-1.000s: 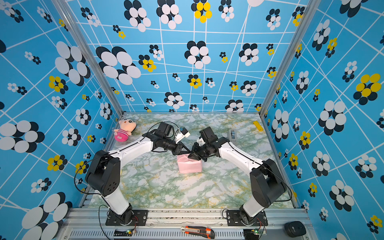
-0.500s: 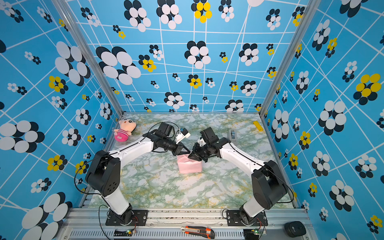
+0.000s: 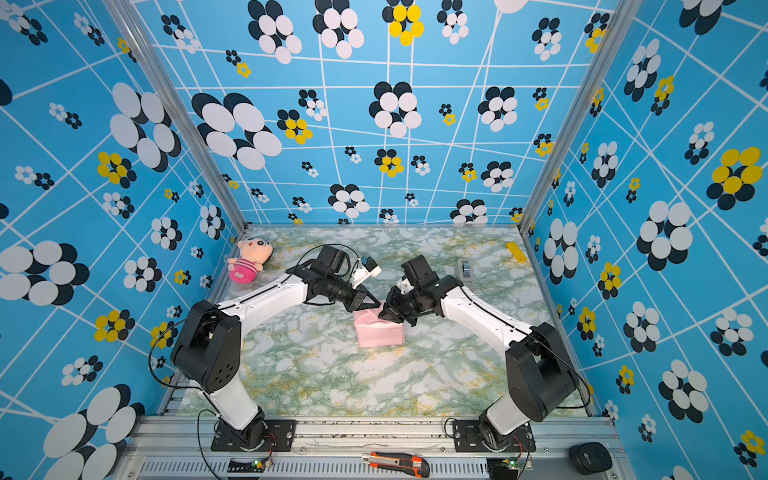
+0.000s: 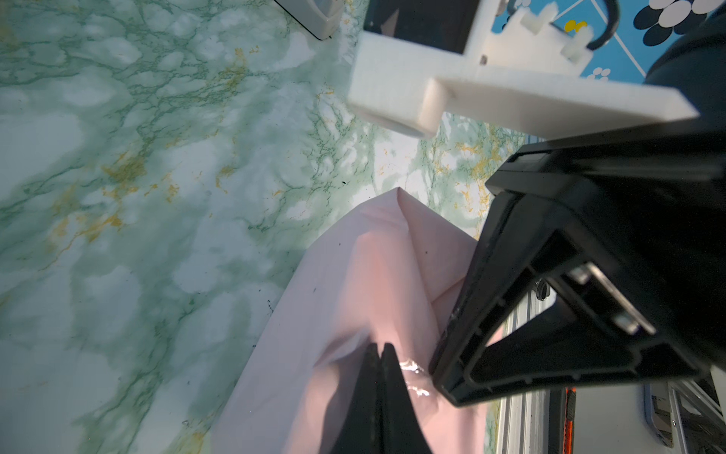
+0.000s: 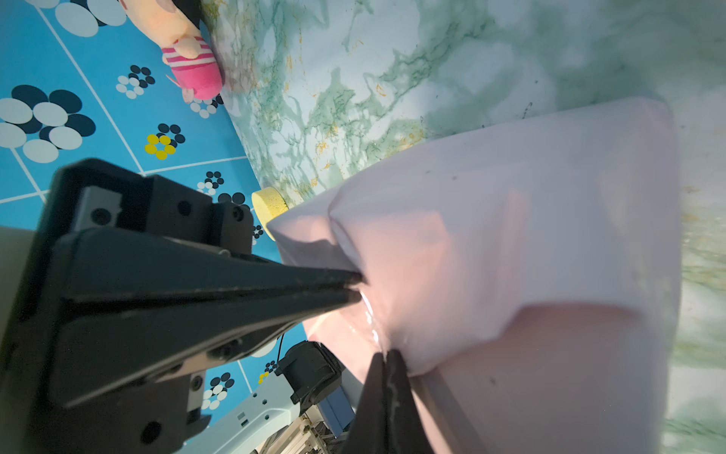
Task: Wrap a gift box in wrapping paper
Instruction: Stick the wrapping paper to the gift box.
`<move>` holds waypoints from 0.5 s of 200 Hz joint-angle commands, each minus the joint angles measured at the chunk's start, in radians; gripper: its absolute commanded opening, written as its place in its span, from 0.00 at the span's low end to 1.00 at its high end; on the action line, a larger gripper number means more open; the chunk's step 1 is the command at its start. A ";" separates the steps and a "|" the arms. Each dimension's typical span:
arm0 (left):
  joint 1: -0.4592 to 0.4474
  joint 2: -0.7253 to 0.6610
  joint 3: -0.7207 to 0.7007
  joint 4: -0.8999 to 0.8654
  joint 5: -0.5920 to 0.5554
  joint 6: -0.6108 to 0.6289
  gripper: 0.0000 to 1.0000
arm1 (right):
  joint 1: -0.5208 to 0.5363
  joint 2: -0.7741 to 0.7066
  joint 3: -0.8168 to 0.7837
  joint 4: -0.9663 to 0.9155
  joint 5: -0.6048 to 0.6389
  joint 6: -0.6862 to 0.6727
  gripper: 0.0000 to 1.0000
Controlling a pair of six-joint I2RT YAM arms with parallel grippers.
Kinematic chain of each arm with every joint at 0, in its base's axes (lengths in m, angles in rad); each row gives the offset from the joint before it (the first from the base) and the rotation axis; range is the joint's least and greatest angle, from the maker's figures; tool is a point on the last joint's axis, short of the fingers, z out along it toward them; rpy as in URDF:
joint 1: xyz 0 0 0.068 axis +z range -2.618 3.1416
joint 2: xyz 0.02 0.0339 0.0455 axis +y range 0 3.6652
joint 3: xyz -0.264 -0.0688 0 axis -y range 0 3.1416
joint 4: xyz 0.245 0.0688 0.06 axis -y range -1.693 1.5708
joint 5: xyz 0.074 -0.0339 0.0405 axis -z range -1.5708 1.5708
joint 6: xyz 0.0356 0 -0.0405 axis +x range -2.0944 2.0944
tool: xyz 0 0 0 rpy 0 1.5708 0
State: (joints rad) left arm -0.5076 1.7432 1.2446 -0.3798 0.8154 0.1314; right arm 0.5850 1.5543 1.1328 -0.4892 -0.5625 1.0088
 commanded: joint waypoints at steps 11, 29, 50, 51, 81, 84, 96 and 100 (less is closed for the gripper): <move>-0.004 0.006 -0.010 -0.008 -0.037 0.023 0.00 | -0.004 -0.022 -0.003 -0.178 0.062 -0.044 0.04; -0.006 0.003 -0.010 -0.006 -0.047 0.022 0.00 | -0.004 -0.018 -0.009 -0.188 0.072 -0.048 0.04; -0.006 -0.002 -0.014 -0.005 -0.060 0.024 0.00 | -0.004 -0.017 -0.015 -0.190 0.077 -0.049 0.04; -0.006 -0.003 -0.015 -0.004 -0.061 0.024 0.00 | -0.004 -0.017 -0.015 -0.189 0.078 -0.049 0.04; -0.008 -0.014 -0.022 0.002 -0.090 0.027 0.00 | 0.002 0.006 -0.001 -0.194 0.081 -0.053 0.03; -0.008 -0.014 -0.021 0.002 -0.094 0.028 0.00 | 0.005 0.009 0.003 -0.197 0.079 -0.054 0.04; -0.008 -0.016 -0.025 0.002 -0.110 0.034 0.00 | 0.007 0.012 0.012 -0.209 0.081 -0.058 0.06; -0.009 -0.017 -0.027 0.000 -0.113 0.036 0.00 | 0.008 0.011 0.015 -0.214 0.084 -0.059 0.07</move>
State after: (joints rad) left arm -0.5175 1.7405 1.2438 -0.3744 0.7887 0.1364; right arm 0.5842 1.5410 1.1431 -0.5407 -0.5259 0.9726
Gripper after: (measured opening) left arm 0.046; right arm 0.049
